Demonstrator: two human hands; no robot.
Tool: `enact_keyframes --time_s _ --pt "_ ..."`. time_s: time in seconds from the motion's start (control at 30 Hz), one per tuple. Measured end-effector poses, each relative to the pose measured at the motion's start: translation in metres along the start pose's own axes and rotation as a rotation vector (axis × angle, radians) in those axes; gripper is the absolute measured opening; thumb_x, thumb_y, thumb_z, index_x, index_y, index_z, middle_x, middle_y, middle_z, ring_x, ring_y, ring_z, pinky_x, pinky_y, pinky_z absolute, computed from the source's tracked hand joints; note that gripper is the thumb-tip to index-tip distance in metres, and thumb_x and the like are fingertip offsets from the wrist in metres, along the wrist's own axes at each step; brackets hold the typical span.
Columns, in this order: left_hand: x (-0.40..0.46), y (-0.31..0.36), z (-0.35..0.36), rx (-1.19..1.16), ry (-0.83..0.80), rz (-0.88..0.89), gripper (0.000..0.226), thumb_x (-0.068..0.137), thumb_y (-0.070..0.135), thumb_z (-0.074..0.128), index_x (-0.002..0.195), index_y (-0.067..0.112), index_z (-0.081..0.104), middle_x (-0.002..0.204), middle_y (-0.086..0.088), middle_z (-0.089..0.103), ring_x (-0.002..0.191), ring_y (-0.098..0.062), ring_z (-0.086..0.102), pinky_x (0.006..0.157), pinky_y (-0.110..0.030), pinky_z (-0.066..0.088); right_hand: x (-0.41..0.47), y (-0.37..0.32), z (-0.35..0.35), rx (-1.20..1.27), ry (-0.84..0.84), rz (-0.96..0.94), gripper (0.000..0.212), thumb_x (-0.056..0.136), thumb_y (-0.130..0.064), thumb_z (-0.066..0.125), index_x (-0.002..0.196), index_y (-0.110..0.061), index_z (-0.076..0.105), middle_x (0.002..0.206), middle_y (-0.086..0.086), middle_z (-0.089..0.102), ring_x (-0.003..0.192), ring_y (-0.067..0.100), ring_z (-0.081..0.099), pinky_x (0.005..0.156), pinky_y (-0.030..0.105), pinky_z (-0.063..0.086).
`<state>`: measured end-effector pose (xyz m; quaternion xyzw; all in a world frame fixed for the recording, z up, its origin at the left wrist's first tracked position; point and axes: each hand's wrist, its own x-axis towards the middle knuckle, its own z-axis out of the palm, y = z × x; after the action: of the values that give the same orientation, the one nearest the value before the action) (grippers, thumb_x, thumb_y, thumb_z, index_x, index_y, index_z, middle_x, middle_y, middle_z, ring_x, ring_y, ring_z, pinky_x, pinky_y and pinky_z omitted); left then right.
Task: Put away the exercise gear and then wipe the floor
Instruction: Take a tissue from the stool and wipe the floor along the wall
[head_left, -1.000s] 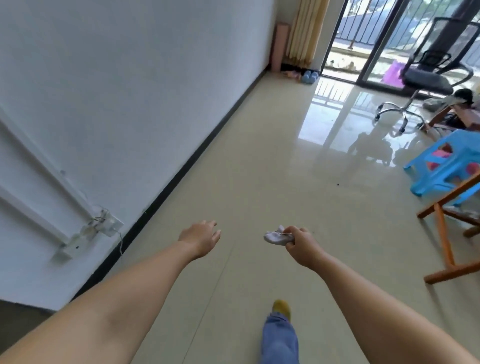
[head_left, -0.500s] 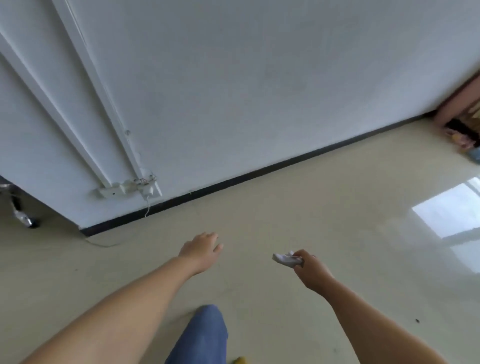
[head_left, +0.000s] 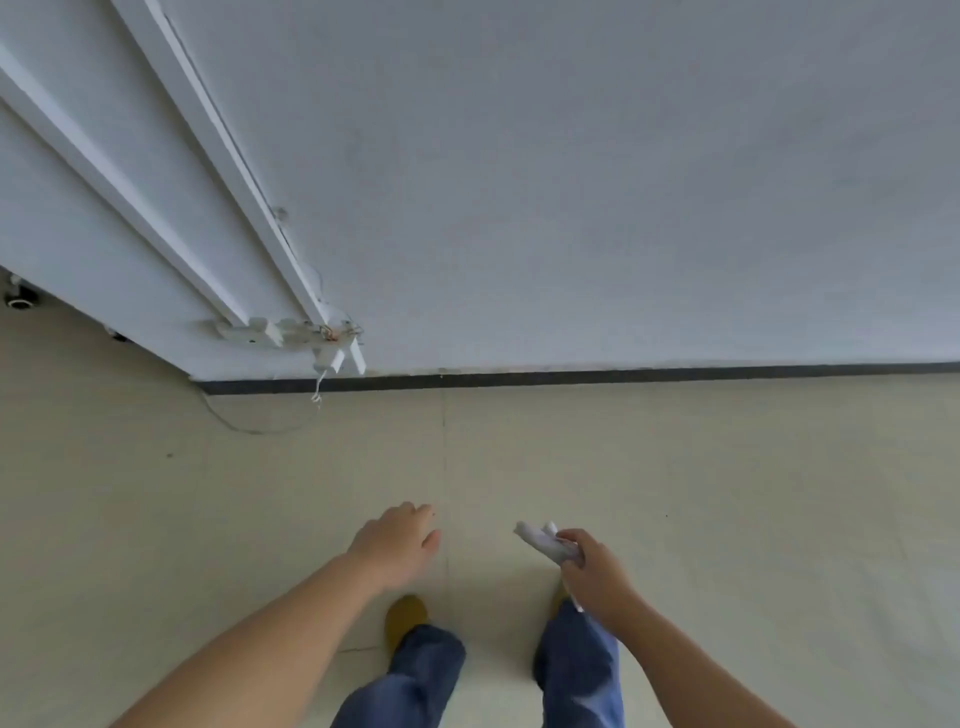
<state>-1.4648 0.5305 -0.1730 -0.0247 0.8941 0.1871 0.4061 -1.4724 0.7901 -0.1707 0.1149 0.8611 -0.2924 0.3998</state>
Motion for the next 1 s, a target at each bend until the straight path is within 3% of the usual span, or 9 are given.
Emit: enact_keyframes --time_s 0.17,0.37,0.5,0.6,0.7,0.8,0.87,0.9,1.0 --pt "0.165 -0.044 0.094 -0.012 -0.021 -0.12 0.046 0.101 0.035 0.024 0.144 0.016 0.029 0.139 -0.008 0.041 0.125 -0.025 0.042 0.101 -0.039 0.039 0.189 0.038 0.051 -0.022 -0.096 -0.052 0.038 0.091 -0.006 0.04 0.125 -0.016 0.053 0.089 0.0 0.058 0.068 0.015 0.053 0.057 0.025 0.039" --pt "0.347 -0.118 0.186 0.126 0.089 -0.048 0.05 0.1 0.034 0.032 0.145 0.013 0.025 0.144 -0.011 0.034 0.131 -0.028 0.036 0.103 -0.04 0.035 0.396 0.069 0.14 -0.02 0.028 -0.197 0.042 0.093 -0.008 0.037 0.133 -0.018 0.046 0.115 0.013 0.053 0.078 0.021 0.051 0.058 0.022 0.038" --pt "0.442 -0.173 0.213 0.222 0.367 0.011 0.052 0.098 0.029 0.041 0.145 0.008 0.03 0.148 -0.018 0.032 0.137 -0.033 0.031 0.109 -0.044 0.03 0.489 0.079 0.189 -0.067 0.23 -0.351 0.049 0.093 -0.006 0.037 0.138 -0.024 0.039 0.123 0.005 0.042 0.101 0.024 0.048 0.081 0.035 0.047" --pt "0.475 -0.189 0.234 0.26 0.4 0.034 0.054 0.09 0.031 0.047 0.136 0.004 0.046 0.14 -0.025 0.042 0.131 -0.04 0.041 0.101 -0.054 0.037 0.526 0.099 0.22 -0.443 0.371 -0.511 0.048 0.087 -0.008 0.051 0.134 -0.018 0.048 0.13 0.013 0.046 0.121 0.034 0.043 0.1 0.041 0.038" --pt "0.482 -0.2 0.25 0.327 0.406 0.034 0.06 0.088 0.04 0.033 0.134 0.006 0.049 0.138 -0.024 0.047 0.127 -0.037 0.047 0.095 -0.06 0.041 0.536 0.116 0.221 -0.664 0.429 -0.69 0.053 0.086 -0.013 0.05 0.138 -0.009 0.043 0.145 0.019 0.039 0.137 0.039 0.033 0.113 0.048 0.022" --pt "0.483 -0.204 0.254 0.327 0.403 0.027 0.072 0.09 0.052 -0.001 0.15 0.014 0.011 0.157 -0.015 0.007 0.146 -0.027 0.008 0.114 -0.054 0.015 0.532 0.118 0.211 -0.877 0.236 -0.764 0.062 0.094 -0.037 0.018 0.152 -0.02 0.009 0.16 0.009 0.006 0.146 0.032 0.002 0.115 0.044 0.004" --pt "0.486 -0.208 0.256 0.315 0.385 0.038 0.073 0.079 0.058 -0.021 0.143 0.02 -0.021 0.149 -0.004 -0.028 0.139 -0.017 -0.026 0.114 -0.046 -0.011 0.539 0.111 0.202 -0.928 0.094 -0.782 0.063 0.09 -0.053 -0.004 0.149 -0.033 -0.013 0.158 -0.001 -0.017 0.144 0.027 -0.018 0.116 0.04 -0.005" --pt "0.487 -0.209 0.257 0.293 0.386 0.049 0.076 0.075 0.061 -0.027 0.139 0.022 -0.027 0.146 -0.001 -0.034 0.136 -0.015 -0.032 0.112 -0.043 -0.017 0.544 0.107 0.198 -0.941 0.081 -0.76 0.063 0.087 -0.057 -0.012 0.146 -0.036 -0.019 0.155 -0.004 -0.023 0.142 0.025 -0.023 0.117 0.04 -0.006" --pt "0.492 -0.214 0.261 0.282 0.417 0.075 0.083 0.067 0.062 -0.04 0.139 0.022 -0.028 0.145 0.0 -0.035 0.135 -0.011 -0.036 0.107 -0.039 -0.026 0.567 0.091 0.193 -0.825 0.244 -0.558 0.057 0.097 -0.048 0.002 0.149 -0.032 -0.016 0.156 0.0 -0.023 0.141 0.025 -0.024 0.118 0.043 -0.004"
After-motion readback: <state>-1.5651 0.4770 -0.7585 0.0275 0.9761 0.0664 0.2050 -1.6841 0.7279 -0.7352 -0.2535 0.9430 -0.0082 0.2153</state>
